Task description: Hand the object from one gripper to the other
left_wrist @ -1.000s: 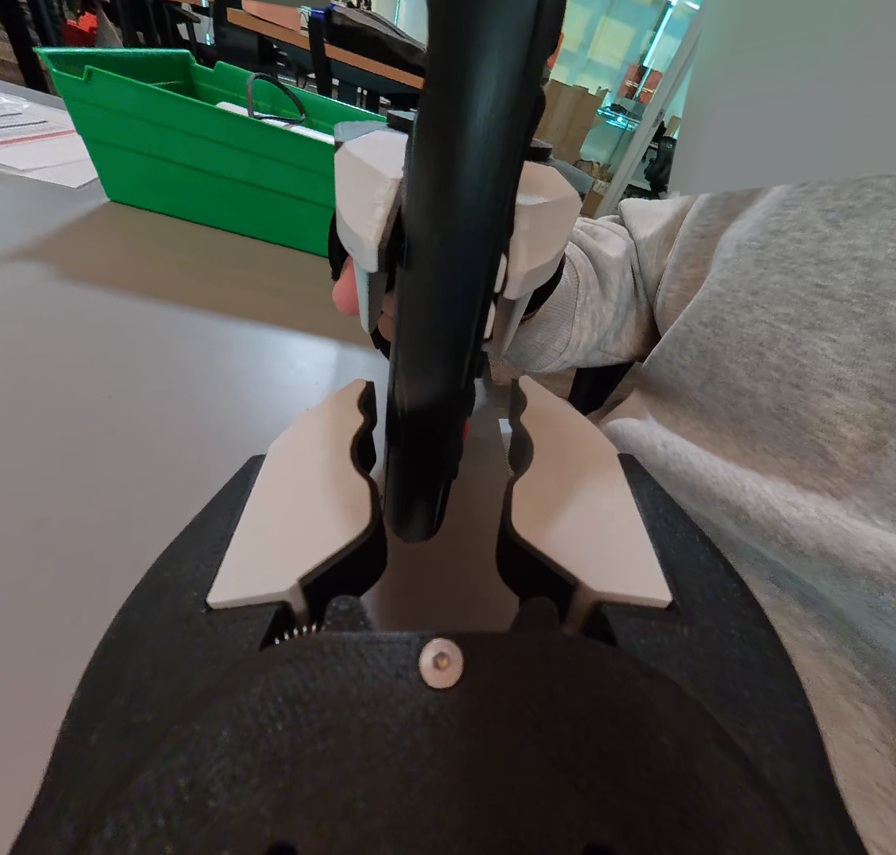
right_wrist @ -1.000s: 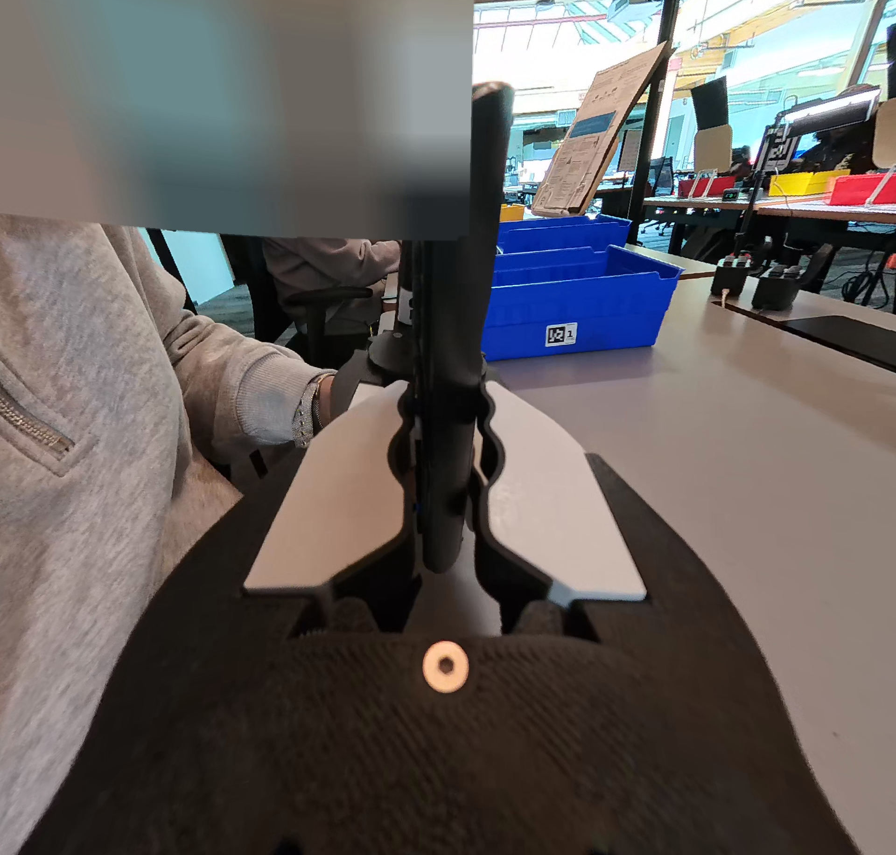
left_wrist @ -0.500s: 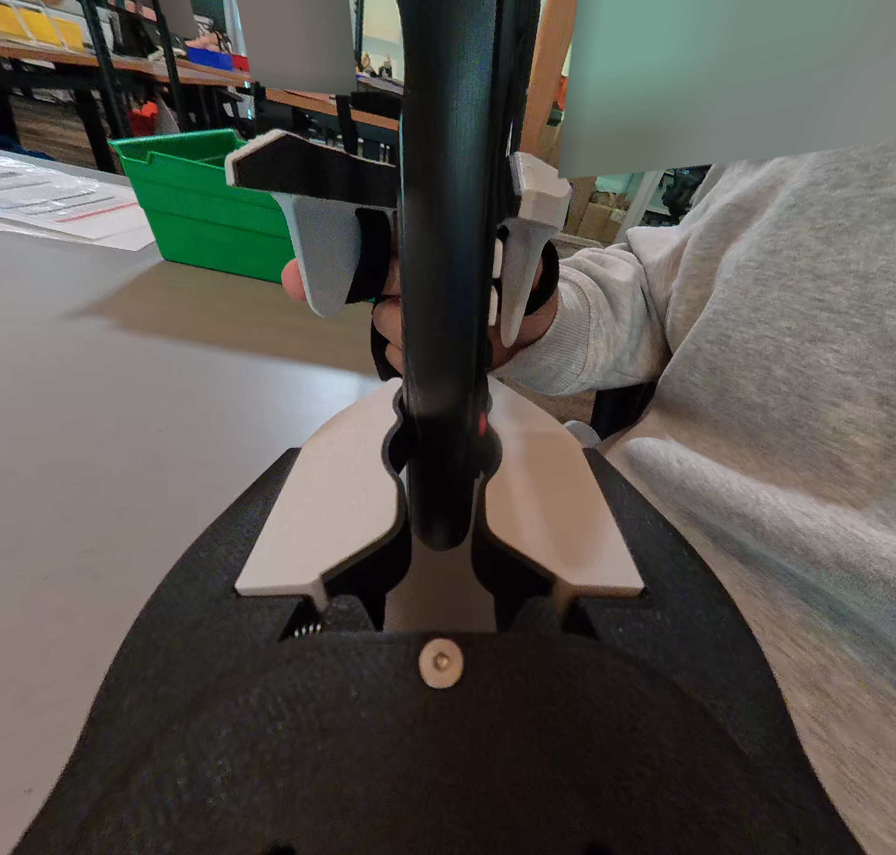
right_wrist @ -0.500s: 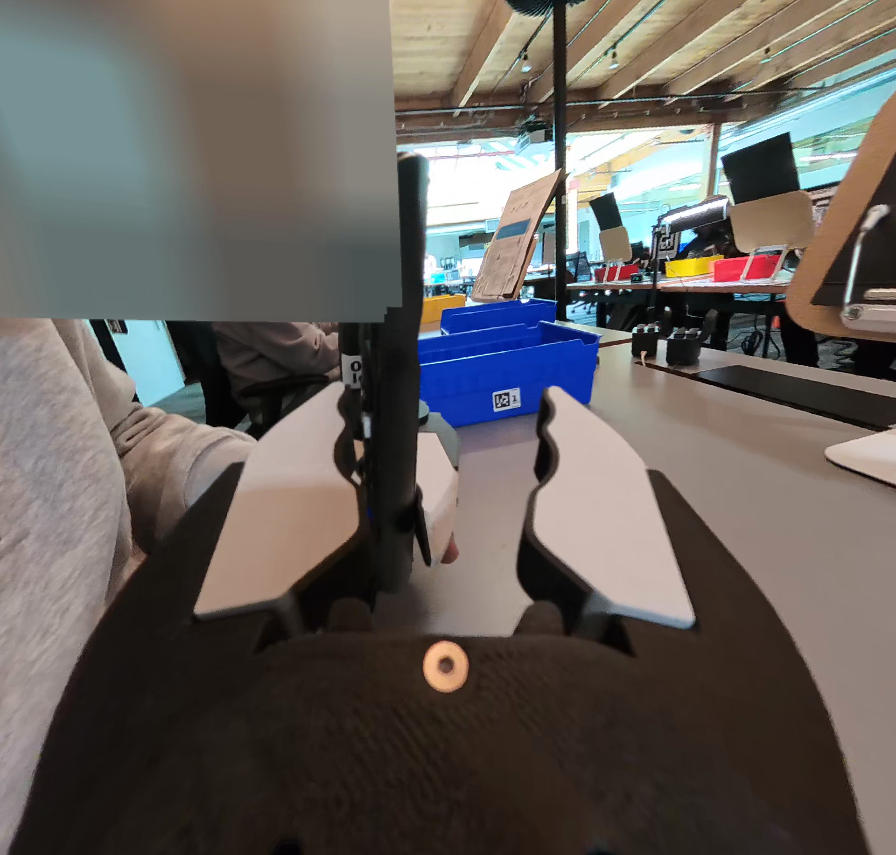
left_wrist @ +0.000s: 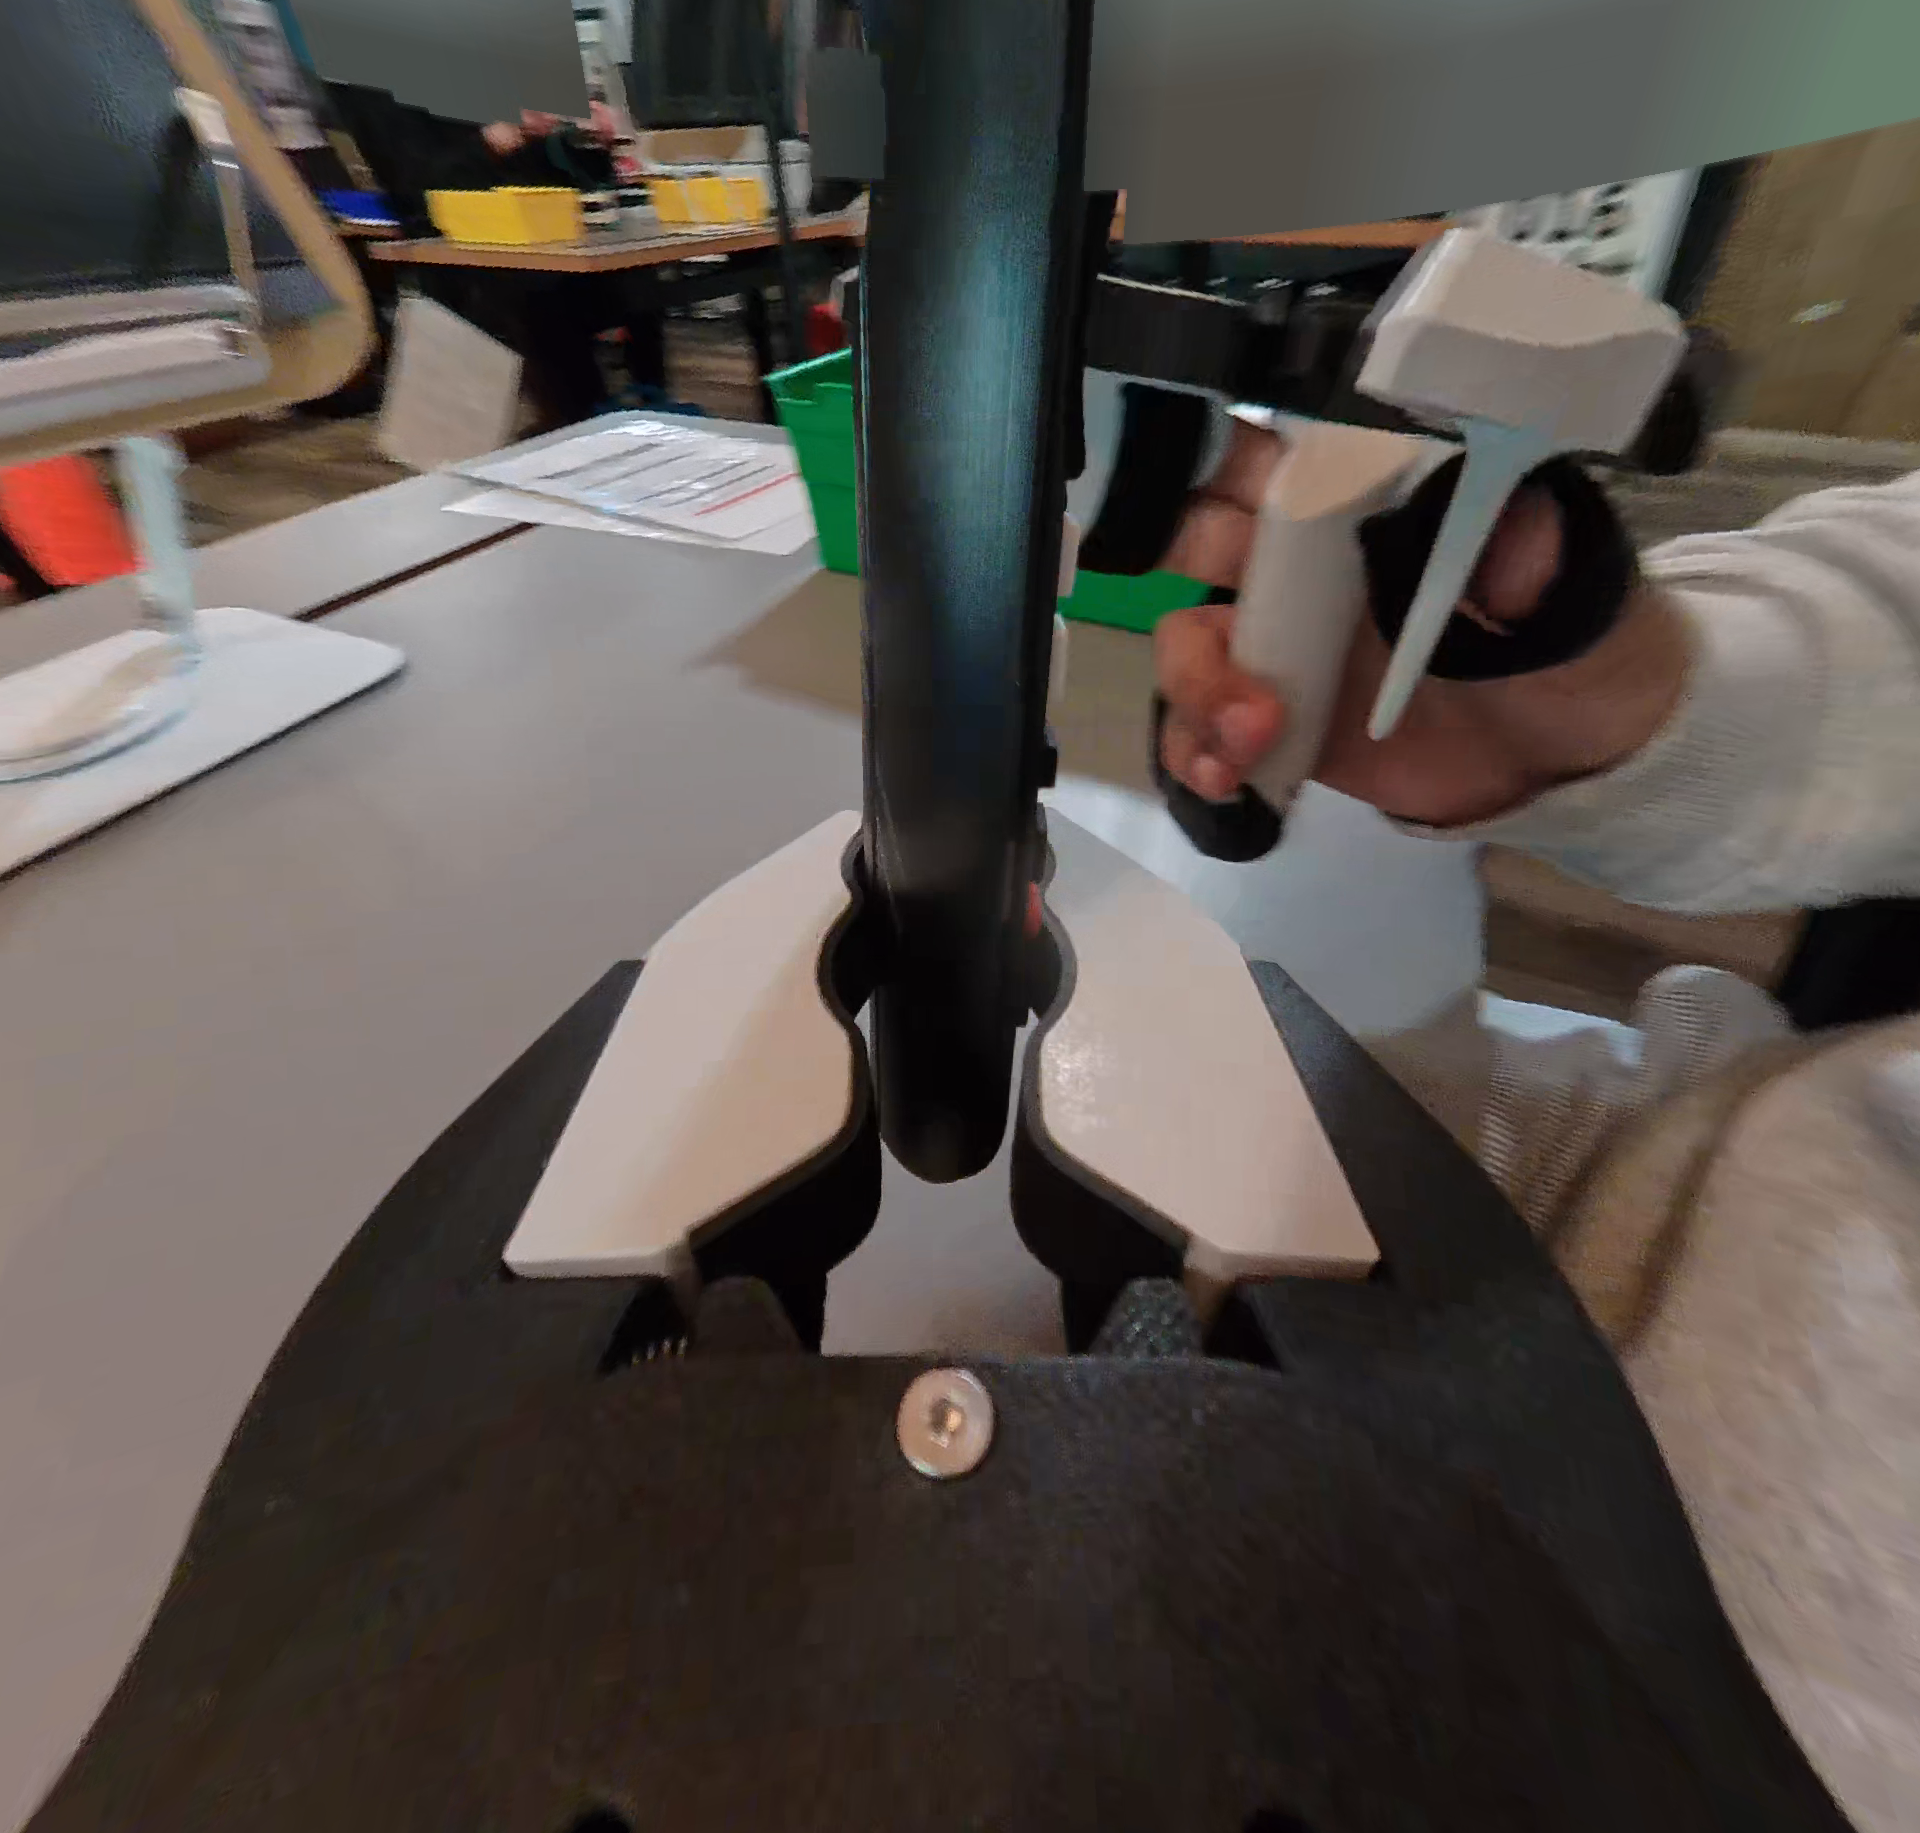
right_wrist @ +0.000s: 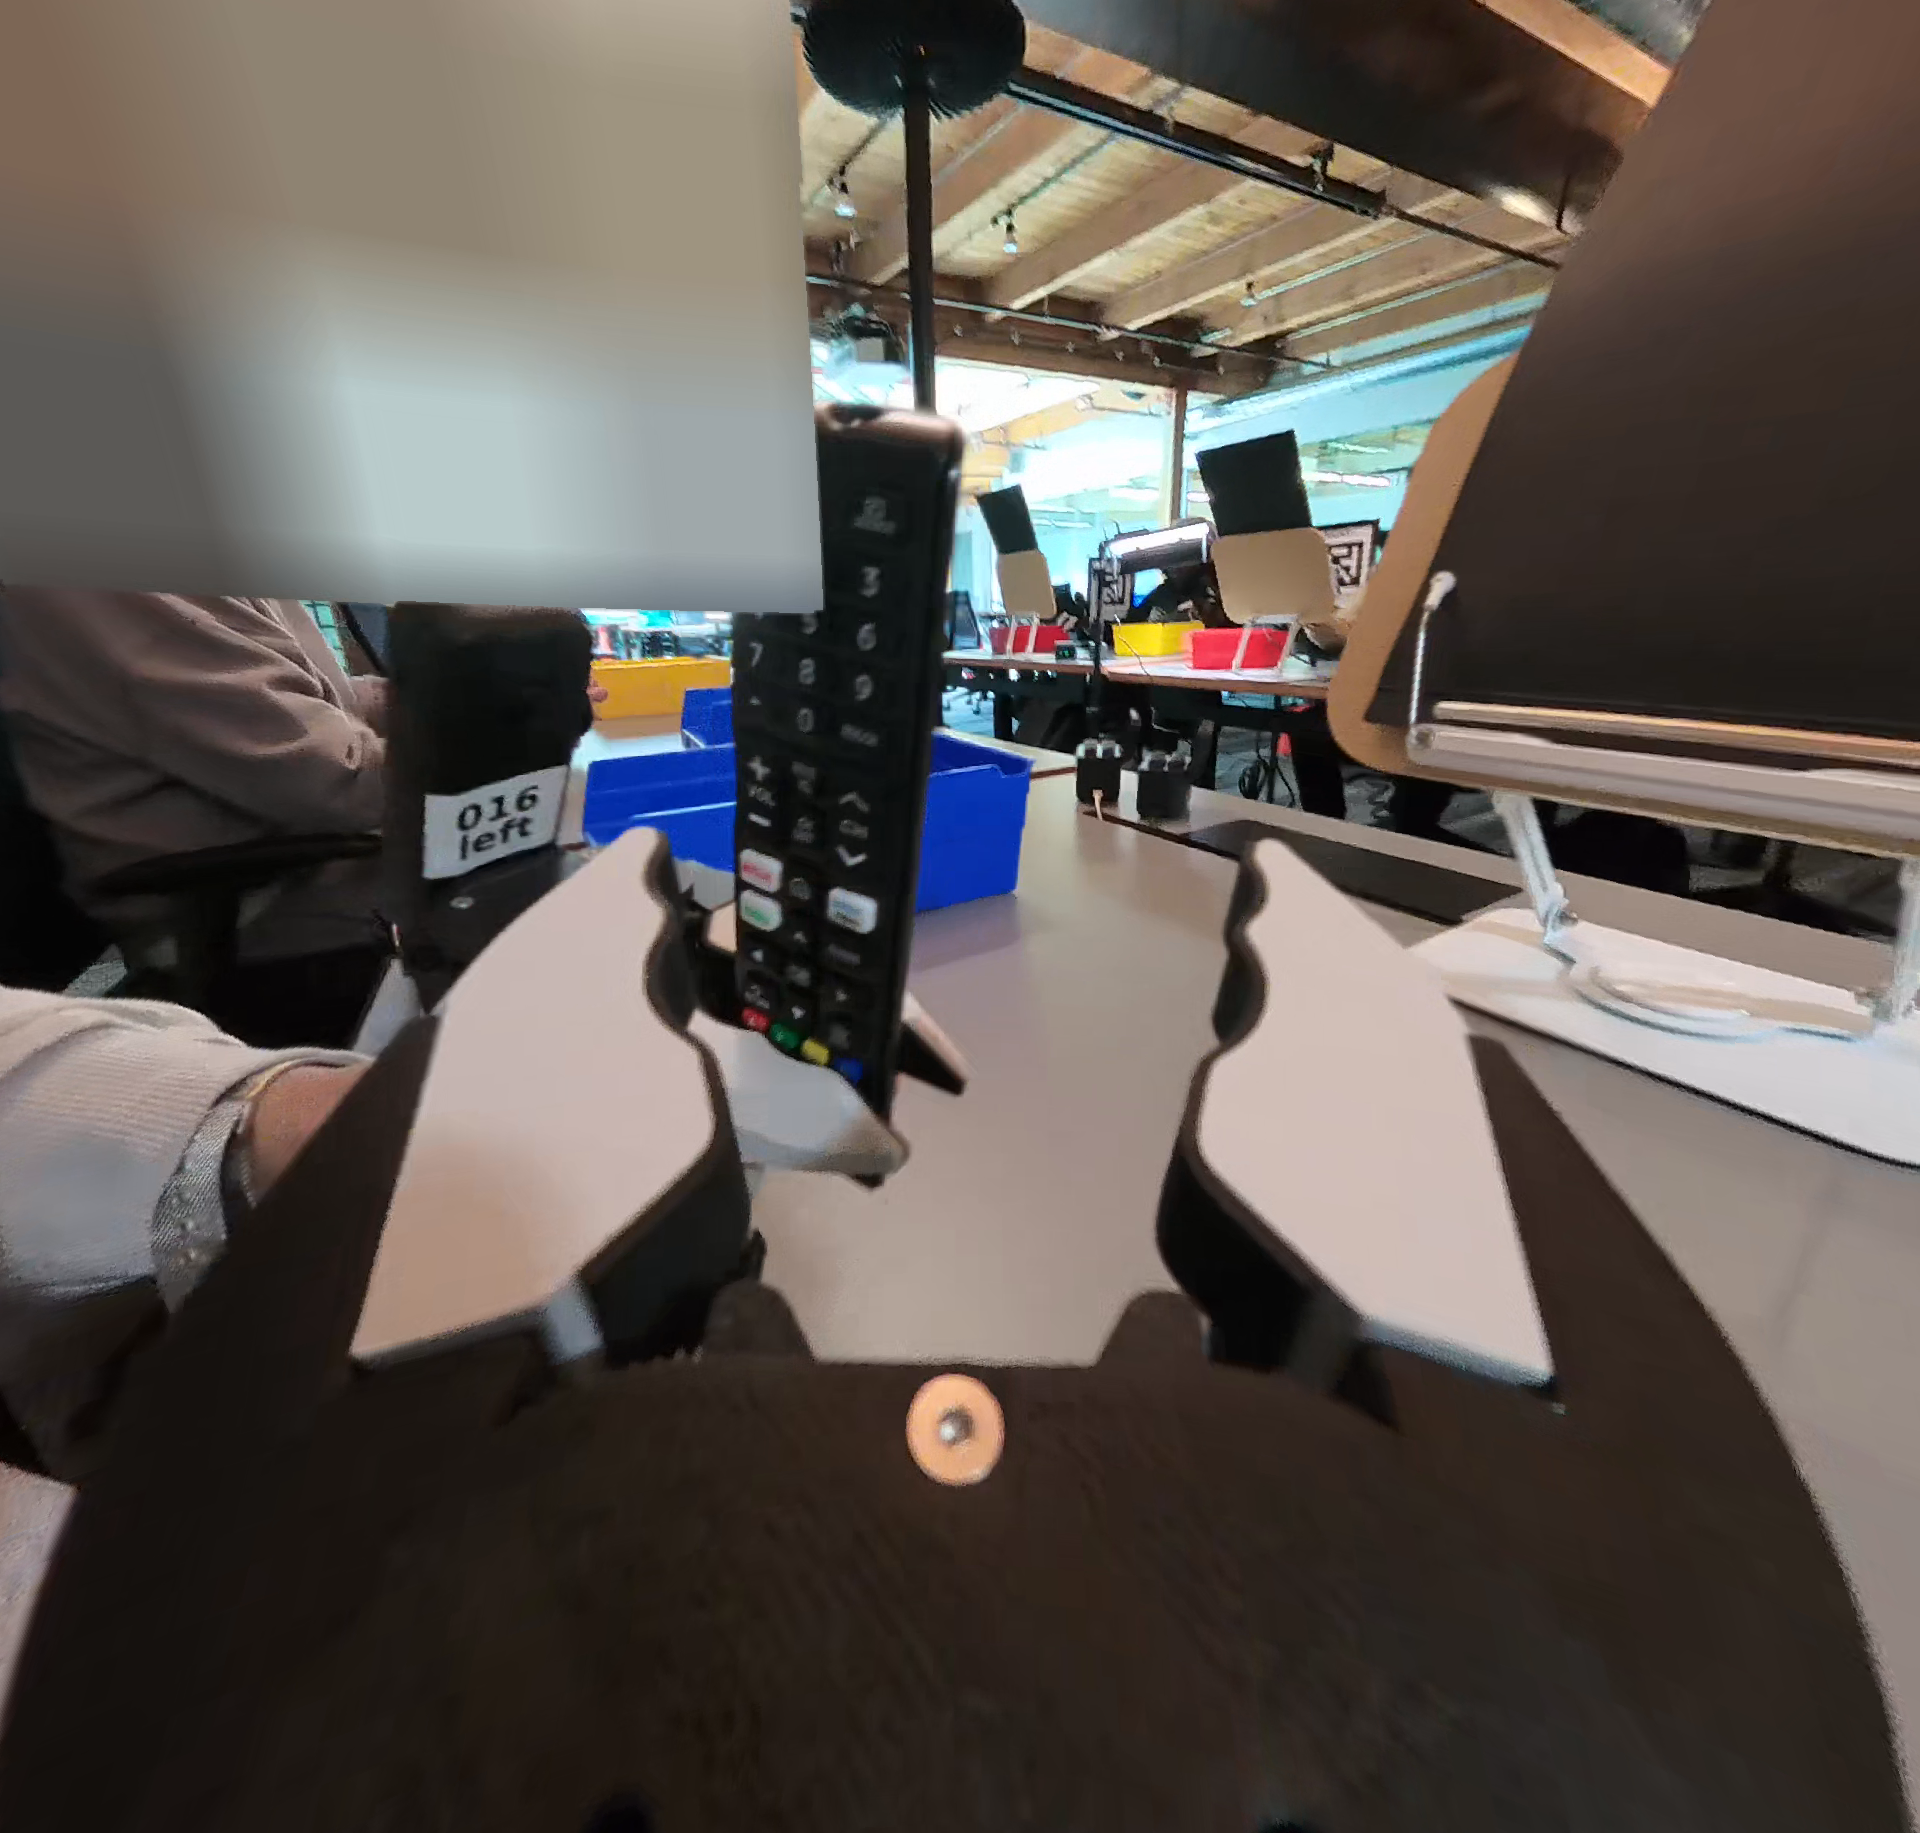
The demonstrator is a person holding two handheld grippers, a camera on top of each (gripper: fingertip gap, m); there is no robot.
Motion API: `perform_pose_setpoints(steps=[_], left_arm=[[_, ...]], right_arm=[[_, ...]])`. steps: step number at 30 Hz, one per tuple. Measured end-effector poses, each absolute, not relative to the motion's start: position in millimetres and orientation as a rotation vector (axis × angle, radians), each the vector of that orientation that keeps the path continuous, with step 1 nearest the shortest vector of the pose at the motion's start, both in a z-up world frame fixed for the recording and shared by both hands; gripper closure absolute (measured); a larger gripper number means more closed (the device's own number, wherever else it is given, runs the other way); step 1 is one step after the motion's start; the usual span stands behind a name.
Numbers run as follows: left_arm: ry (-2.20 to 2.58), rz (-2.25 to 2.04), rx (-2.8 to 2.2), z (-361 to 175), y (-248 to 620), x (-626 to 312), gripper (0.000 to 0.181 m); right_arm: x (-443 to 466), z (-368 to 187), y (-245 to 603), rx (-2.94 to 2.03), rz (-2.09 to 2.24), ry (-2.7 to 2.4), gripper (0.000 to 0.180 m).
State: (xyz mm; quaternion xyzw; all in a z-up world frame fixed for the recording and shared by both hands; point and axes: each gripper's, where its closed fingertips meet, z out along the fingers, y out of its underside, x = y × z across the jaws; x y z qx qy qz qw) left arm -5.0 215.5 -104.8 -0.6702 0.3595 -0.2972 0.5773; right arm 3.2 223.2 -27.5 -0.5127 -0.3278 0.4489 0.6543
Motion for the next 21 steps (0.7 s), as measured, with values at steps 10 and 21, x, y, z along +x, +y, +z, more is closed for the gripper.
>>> perform_pose_setpoints(steps=[10,21], left_arm=[[0.775,-0.257,-1.608,-108,225,-9,0.157],[0.84,-0.3,-1.584,-113,220,5,0.135]], right_arm=[[-27,-54,200,-1.353,1.153,-0.742,0.114],[-15,-55,209,-1.378,1.224,-0.775,0.129]])
